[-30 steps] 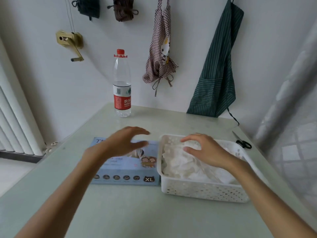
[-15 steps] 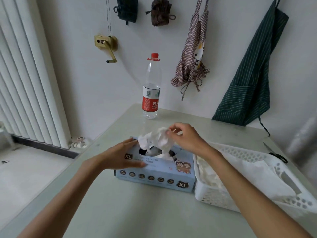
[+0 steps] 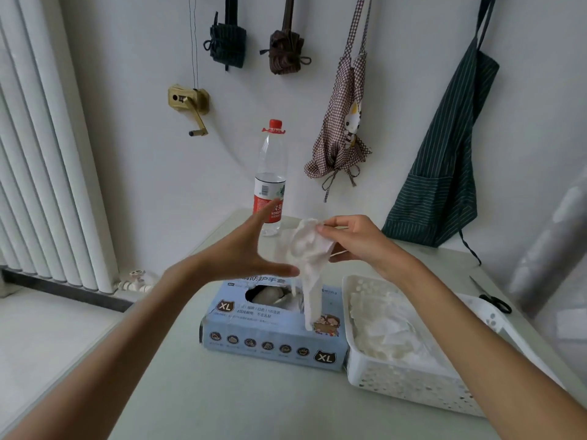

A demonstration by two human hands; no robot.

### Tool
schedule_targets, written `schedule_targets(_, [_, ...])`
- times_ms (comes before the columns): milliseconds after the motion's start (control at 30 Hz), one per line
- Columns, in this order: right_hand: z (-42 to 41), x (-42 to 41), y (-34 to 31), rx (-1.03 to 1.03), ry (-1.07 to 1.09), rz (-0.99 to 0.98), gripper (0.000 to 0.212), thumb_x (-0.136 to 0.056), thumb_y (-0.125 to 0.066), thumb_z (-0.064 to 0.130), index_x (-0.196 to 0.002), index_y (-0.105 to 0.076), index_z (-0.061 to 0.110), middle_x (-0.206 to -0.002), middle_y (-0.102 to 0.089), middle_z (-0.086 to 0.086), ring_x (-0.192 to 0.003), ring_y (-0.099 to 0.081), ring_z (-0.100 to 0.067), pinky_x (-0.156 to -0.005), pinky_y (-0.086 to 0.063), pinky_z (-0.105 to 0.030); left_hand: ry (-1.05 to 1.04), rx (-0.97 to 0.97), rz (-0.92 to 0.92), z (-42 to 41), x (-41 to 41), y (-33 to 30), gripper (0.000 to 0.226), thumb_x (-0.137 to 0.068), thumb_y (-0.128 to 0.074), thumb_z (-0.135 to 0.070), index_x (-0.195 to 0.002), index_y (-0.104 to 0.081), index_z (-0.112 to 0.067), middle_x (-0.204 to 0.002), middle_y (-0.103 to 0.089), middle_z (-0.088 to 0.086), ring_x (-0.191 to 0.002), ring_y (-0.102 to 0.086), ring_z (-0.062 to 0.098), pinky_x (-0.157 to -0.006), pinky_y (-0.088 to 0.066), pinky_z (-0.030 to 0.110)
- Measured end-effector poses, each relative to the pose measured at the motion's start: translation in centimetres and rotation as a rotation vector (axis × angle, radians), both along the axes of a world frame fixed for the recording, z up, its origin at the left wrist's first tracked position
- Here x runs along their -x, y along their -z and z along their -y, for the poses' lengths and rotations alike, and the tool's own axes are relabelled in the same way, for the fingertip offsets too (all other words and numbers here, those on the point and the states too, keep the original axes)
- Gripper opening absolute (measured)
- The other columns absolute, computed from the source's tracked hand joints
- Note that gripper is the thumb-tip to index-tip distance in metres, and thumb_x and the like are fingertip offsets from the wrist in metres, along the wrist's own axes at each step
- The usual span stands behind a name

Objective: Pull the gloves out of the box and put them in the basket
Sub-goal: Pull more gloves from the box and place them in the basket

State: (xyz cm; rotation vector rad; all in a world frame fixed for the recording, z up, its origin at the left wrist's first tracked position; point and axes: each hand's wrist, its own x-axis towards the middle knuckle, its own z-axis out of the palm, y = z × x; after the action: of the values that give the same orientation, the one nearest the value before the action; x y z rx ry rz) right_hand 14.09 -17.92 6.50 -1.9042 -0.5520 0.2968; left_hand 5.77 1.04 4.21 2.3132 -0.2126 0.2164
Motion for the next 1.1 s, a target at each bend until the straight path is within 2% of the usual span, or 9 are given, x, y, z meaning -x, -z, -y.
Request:
schedule_targets(200, [0.9, 1.6, -1.1, -0.079, 0.077, -0.107, 0.038, -0.088, -0.064, 0.036, -0.111, -0.061, 0.007, -0.089, -0.068, -0.008, -0.073, -0.069, -0.015, -0.066, -0.058, -0.023, -0.231, 0.097, -0.046, 2.4, -3.0, -2.2, 0.048, -0.079, -0.072, -0.037, -0.118, -0.062, -0.011, -0.114, -0.064, 0.005, -0.093, -0.059, 0.016, -0.074, -0.048, 0.024])
schedule_targets(300, [2.3, 3.5, 0.2, 0.080, 0.059, -0.070, 0.077, -0.066, -0.068, 0.060, -0.123, -0.044, 0.015, -0.111, -0.059, 0.000, -0.096, -0.062, -0.012, -0.080, -0.054, -0.027, -0.274, 0.241, 0.008, 3.3, -3.3, -2.0, 0.027, -0.078, -0.073, -0.037, -0.090, -0.070, -0.013, -0.092, -0.070, 0.006, -0.082, -0.065, 0.018, -0.075, -0.053, 0.031])
schedule_targets(400, [3.2, 5.8, 2.8, 0.216, 0.099, 0.153, 0.088, -0.059, -0.080, 0.056, -0.123, -0.026, 0.028, -0.121, -0.039, 0.010, -0.106, -0.047, -0.007, -0.083, -0.043, -0.021, -0.297, 0.344, 0.012, 5.5, -3.3, -1.7, 0.021, -0.078, -0.074, -0.035, -0.070, -0.065, -0.018, -0.076, -0.067, 0.002, -0.072, -0.064, 0.016, -0.069, -0.053, 0.029])
schedule_targets(467, [3.8, 6.3, 4.4, 0.213, 0.165, 0.280, 0.094, -0.062, -0.082, 0.048, -0.130, -0.019, 0.030, -0.127, -0.030, 0.009, -0.114, -0.040, -0.009, -0.088, -0.039, -0.022, -0.247, 0.423, -0.022, 7.0, -3.4, -1.4, 0.019, -0.080, -0.072, -0.034, -0.072, -0.066, -0.018, -0.075, -0.070, 0.003, -0.074, -0.066, 0.018, -0.069, -0.054, 0.029])
schedule_targets(600, [6.0, 5.1, 4.9, 0.067, 0.284, 0.057, 0.093, -0.074, -0.077, 0.041, -0.144, -0.017, 0.025, -0.130, -0.035, 0.004, -0.098, -0.051, -0.010, -0.075, -0.044, -0.020, -0.109, 0.436, -0.120, 8.3, -3.1, -1.2, 0.018, -0.087, -0.063, -0.036, -0.088, -0.067, -0.019, -0.079, -0.071, -0.001, -0.072, -0.066, 0.007, -0.067, -0.054, 0.020])
schedule_targets(733, [9.7, 3.8, 4.9, 0.032, 0.206, 0.006, 0.037, -0.080, -0.073, 0.035, -0.113, -0.060, 0.027, -0.114, -0.062, 0.003, -0.099, -0.059, -0.015, -0.067, -0.044, -0.008, -0.009, 0.458, -0.187, 9.2, -2.9, -1.4, 0.028, -0.091, -0.057, -0.033, -0.104, -0.067, -0.011, -0.097, -0.072, 0.007, -0.086, -0.067, 0.012, -0.077, -0.054, 0.022])
schedule_targets(800, [11.2, 3.6, 5.0, -0.015, 0.192, 0.023, 0.023, -0.082, -0.071, 0.035, -0.104, -0.065, 0.032, -0.109, -0.065, 0.005, -0.104, -0.061, -0.018, -0.070, -0.045, -0.009, 0.064, 0.469, -0.200, 9.5, -3.0, -1.3, 0.030, -0.093, -0.054, -0.032, -0.107, -0.067, -0.010, -0.102, -0.071, 0.007, -0.092, -0.067, 0.014, -0.080, -0.054, 0.021])
schedule_targets(933, [12.6, 3.7, 4.9, -0.188, 0.144, -0.065, 0.059, -0.072, -0.058, 0.057, -0.126, -0.053, 0.034, -0.124, -0.057, 0.011, -0.109, -0.058, -0.008, -0.084, -0.045, -0.021, 0.228, 0.528, -0.215, 10.5, -3.0, -1.4, 0.026, -0.095, -0.050, -0.031, -0.102, -0.065, -0.011, -0.095, -0.069, -0.002, -0.090, -0.064, 0.009, -0.082, -0.051, 0.019])
schedule_targets(1100, [13.3, 3.9, 5.1, -0.141, 0.055, -0.021, 0.050, -0.077, -0.072, 0.042, -0.124, -0.058, 0.031, -0.125, -0.060, 0.014, -0.117, -0.054, -0.006, -0.100, -0.042, -0.029, 0.318, 0.619, -0.227, 11.9, -3.3, -2.1, 0.027, -0.088, -0.051, -0.033, -0.100, -0.062, -0.011, -0.085, -0.063, -0.005, -0.083, -0.063, 0.007, -0.085, -0.050, 0.023])
